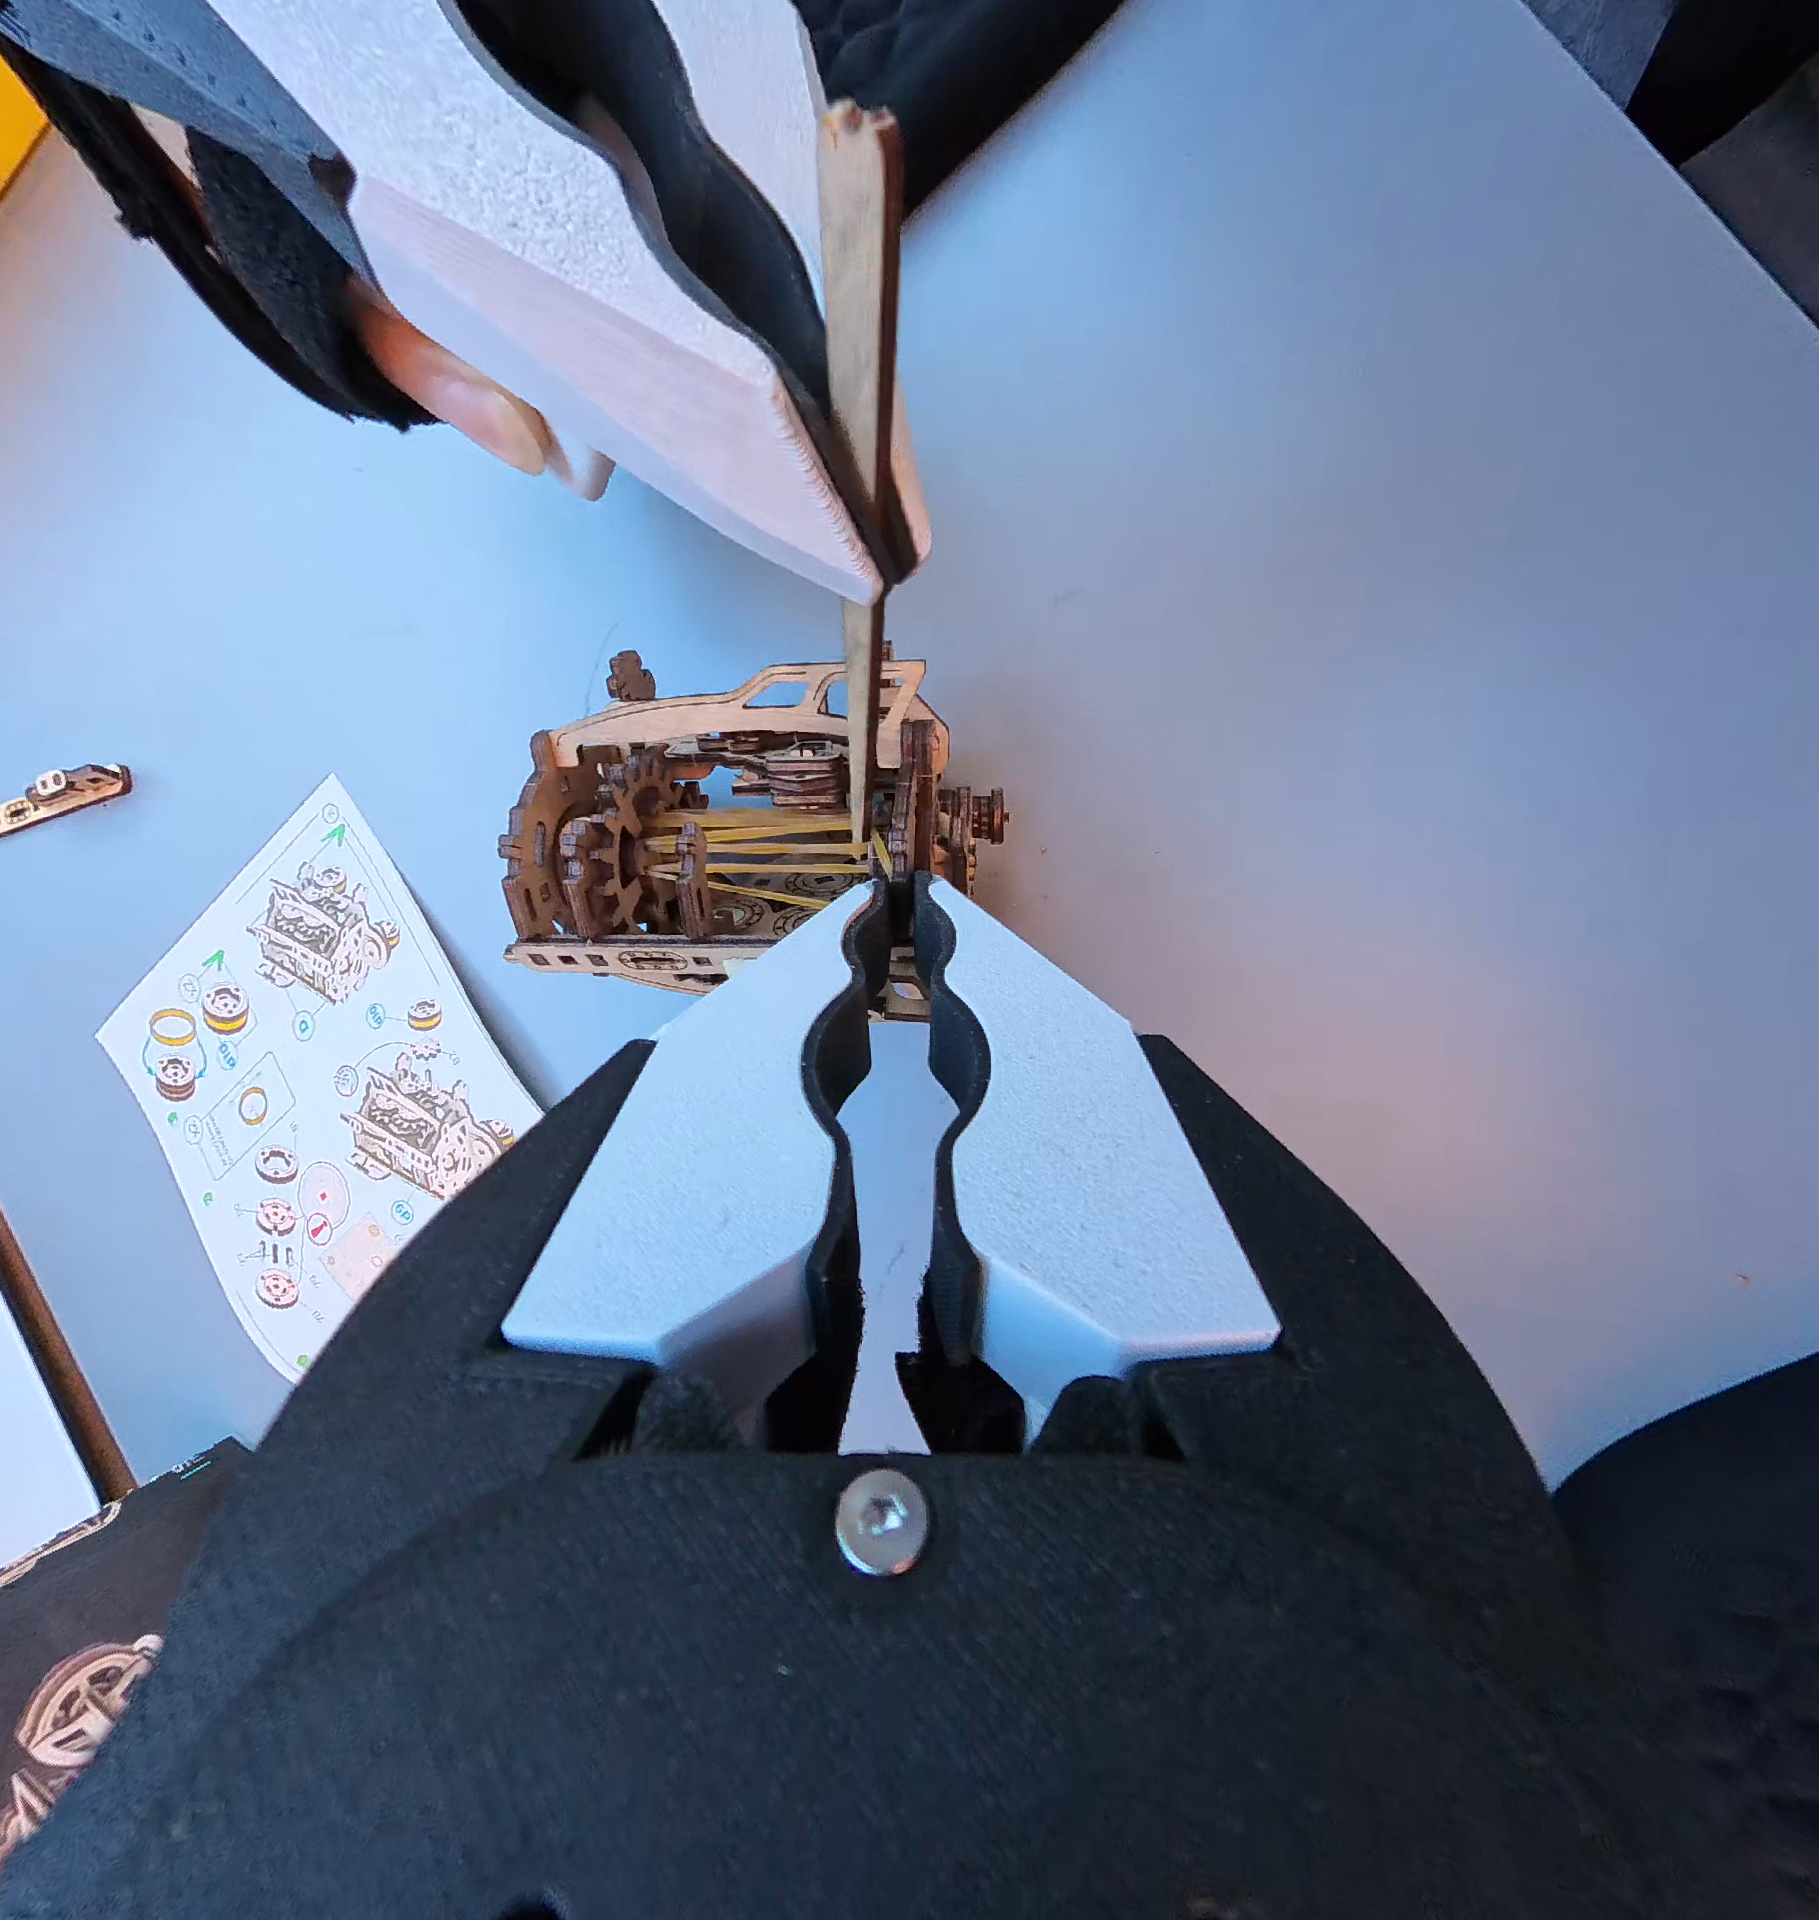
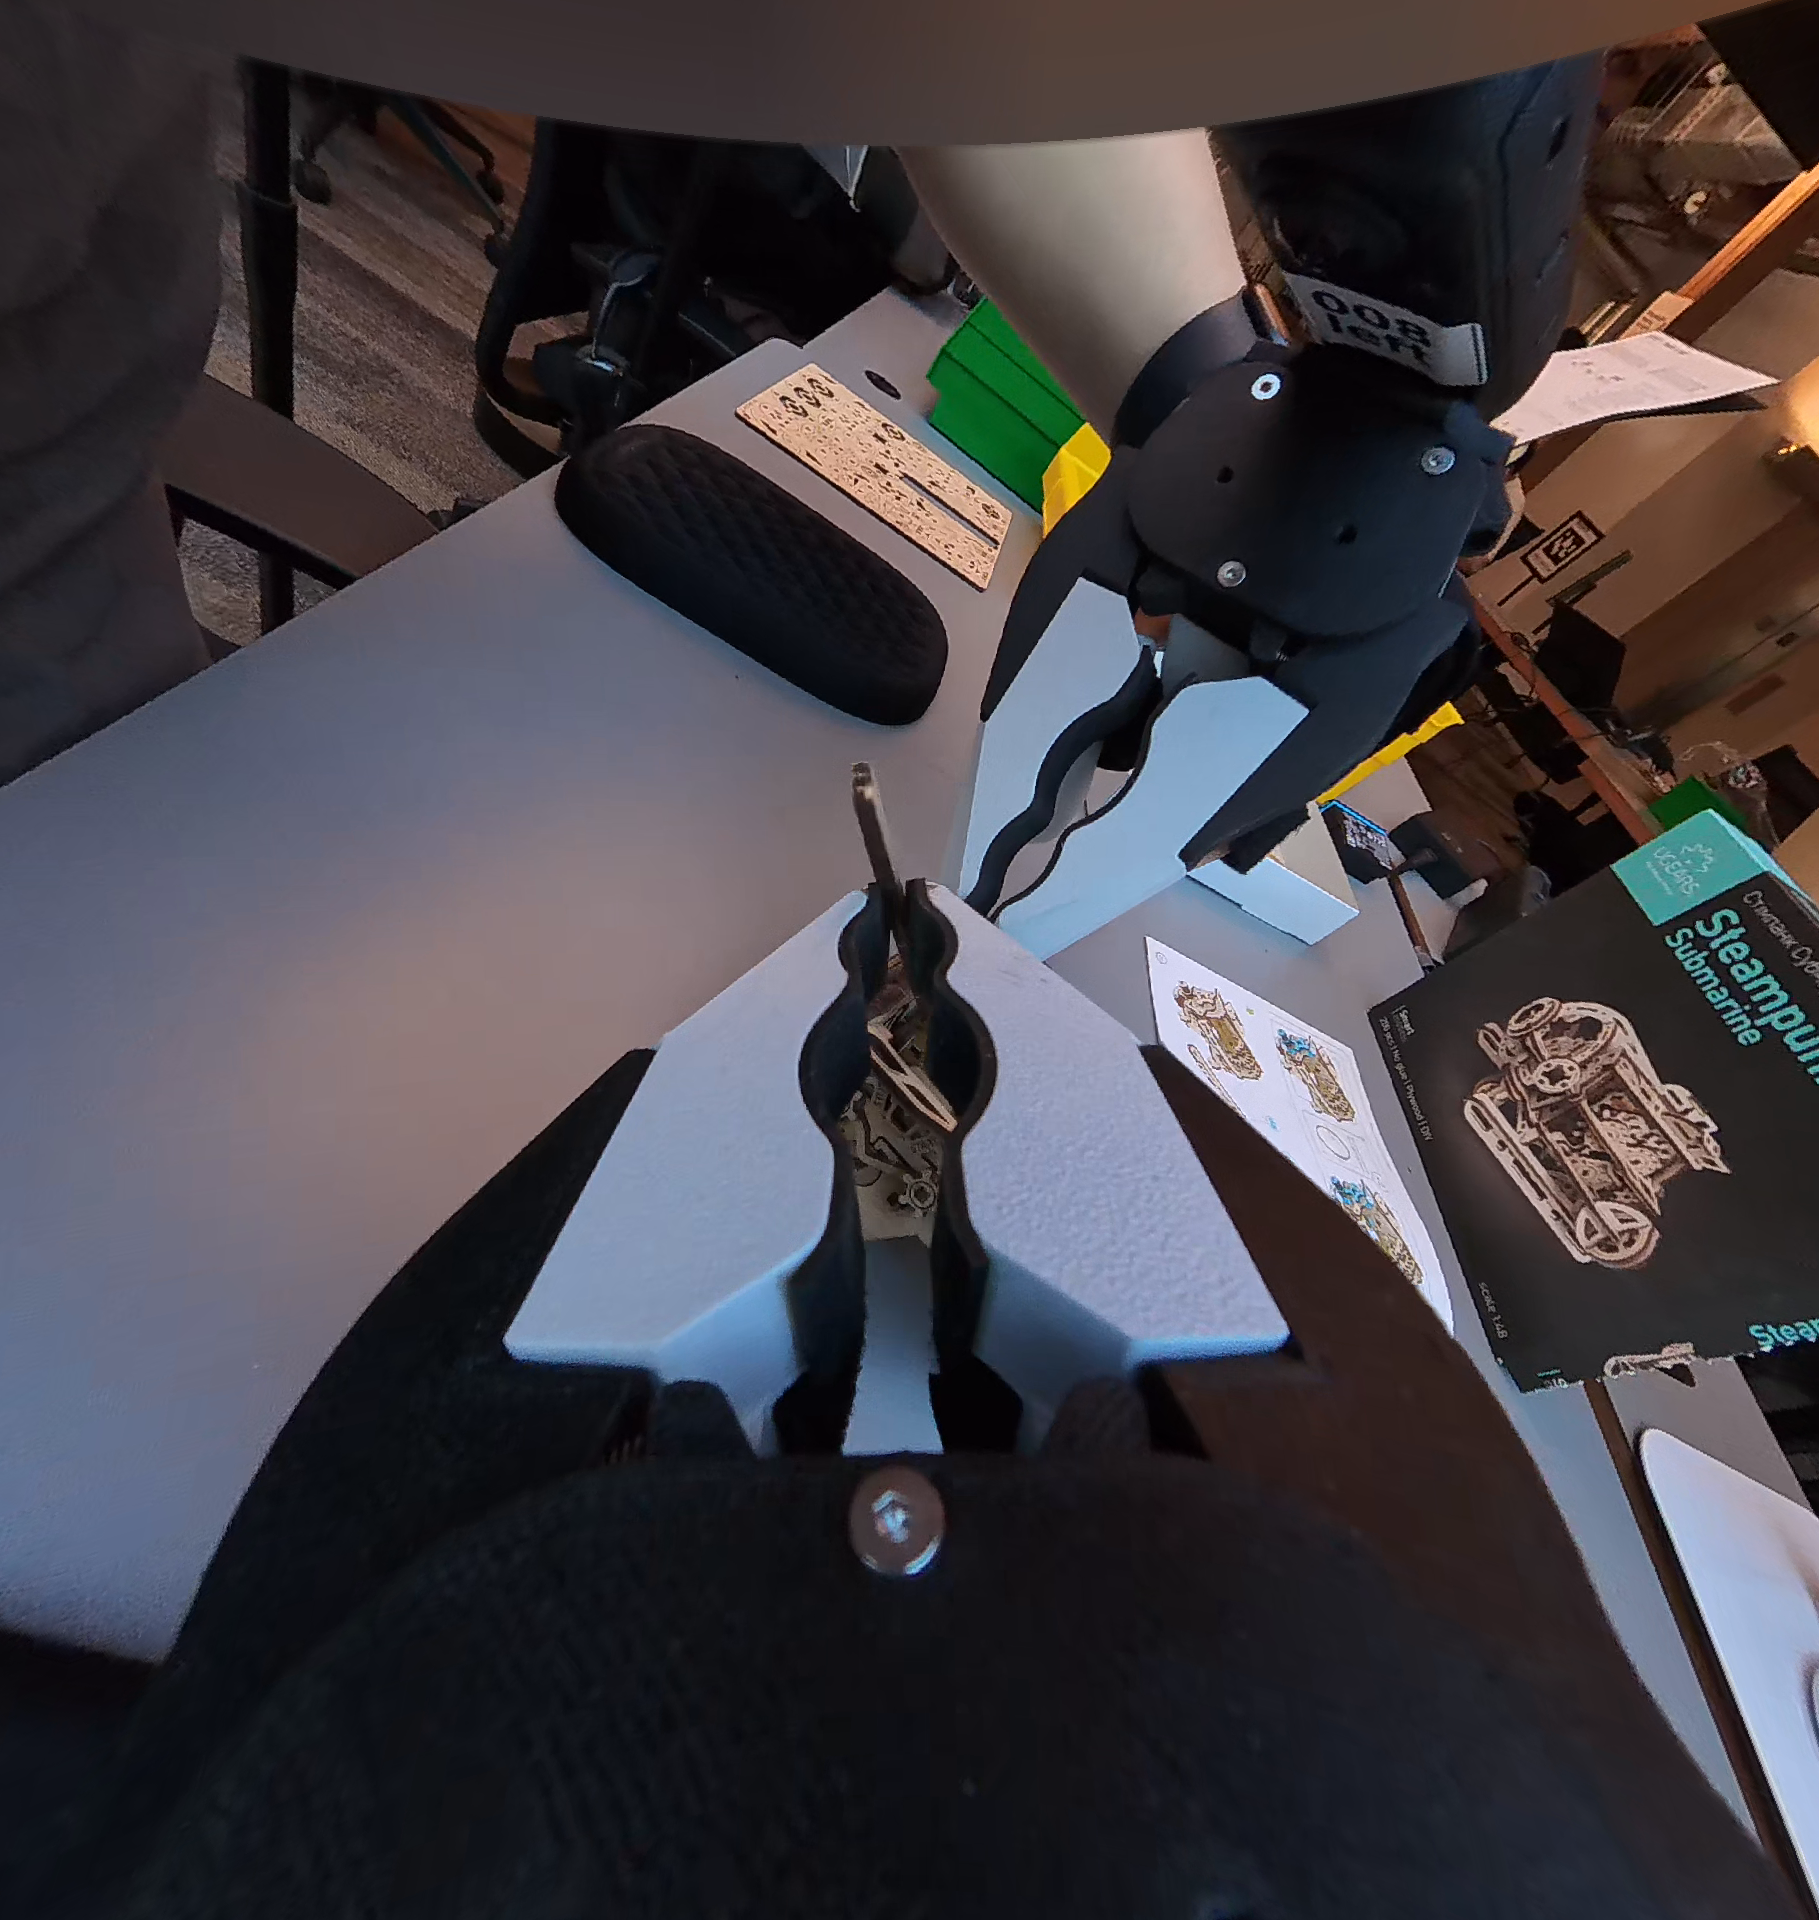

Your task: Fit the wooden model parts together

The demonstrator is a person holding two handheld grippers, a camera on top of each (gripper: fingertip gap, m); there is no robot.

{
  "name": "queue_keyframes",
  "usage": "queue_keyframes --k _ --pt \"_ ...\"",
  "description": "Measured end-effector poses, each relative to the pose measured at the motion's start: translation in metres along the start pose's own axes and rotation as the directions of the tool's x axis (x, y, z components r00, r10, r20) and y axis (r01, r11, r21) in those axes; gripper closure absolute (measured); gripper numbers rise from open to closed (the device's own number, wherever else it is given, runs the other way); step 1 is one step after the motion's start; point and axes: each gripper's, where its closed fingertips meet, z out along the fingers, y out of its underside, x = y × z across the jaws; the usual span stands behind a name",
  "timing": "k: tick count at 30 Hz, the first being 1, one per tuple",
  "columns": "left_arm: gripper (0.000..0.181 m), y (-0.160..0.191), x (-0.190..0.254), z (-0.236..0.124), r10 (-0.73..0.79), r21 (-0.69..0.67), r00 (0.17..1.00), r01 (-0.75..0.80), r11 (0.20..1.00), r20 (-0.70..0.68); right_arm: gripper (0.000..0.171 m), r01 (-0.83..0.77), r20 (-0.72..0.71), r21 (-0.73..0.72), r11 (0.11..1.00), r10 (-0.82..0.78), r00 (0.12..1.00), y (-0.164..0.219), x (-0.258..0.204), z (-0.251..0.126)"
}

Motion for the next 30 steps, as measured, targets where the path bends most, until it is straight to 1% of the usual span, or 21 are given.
queue_keyframes --k 5,7,10,12,14,20,30 --pt "0.18 0.0 0.0 0.0 -0.026 0.011 1.0 0.026 1.0 -0.004 0.17 0.034 0.018 0.001 0.999 -0.034 0.999 0.0 -0.004 0.002" --pt "0.18 -0.001 0.0 0.0 -0.04 0.02 0.999 0.04 0.999 -0.005 0.17 0.07 0.018 -0.008 0.997 -0.07 0.997 0.0 -0.007 0.003" --pt "0.18 -0.001 -0.002 0.0 -0.053 0.019 0.999 0.053 0.998 0.004 0.169 0.038 0.037 0.0 0.999 -0.038 0.999 0.0 -0.008 0.007" --pt "0.18 -0.001 -0.002 0.0 -0.051 0.016 0.999 0.051 0.999 0.007 0.17 0.021 0.023 0.014 1.0 -0.022 1.0 0.0 -0.003 0.006" --pt "0.18 -0.002 -0.002 0.001 -0.038 0.017 0.999 0.038 0.999 0.017 0.17 0.03 0.02 -0.012 0.999 -0.029 0.999 0.007 -0.003 0.006" --pt "0.18 -0.002 -0.002 0.001 -0.02 0.026 0.999 0.019 0.999 0.035 0.17 -0.007 0.011 0.014 1.0 0.007 1.0 0.007 0.0 0.004" --pt "0.179 -0.002 -0.003 0.001 -0.035 0.034 0.998 0.033 0.999 0.057 0.171 -0.058 -0.003 0.059 0.997 0.058 0.998 0.004 0.004 -0.001"
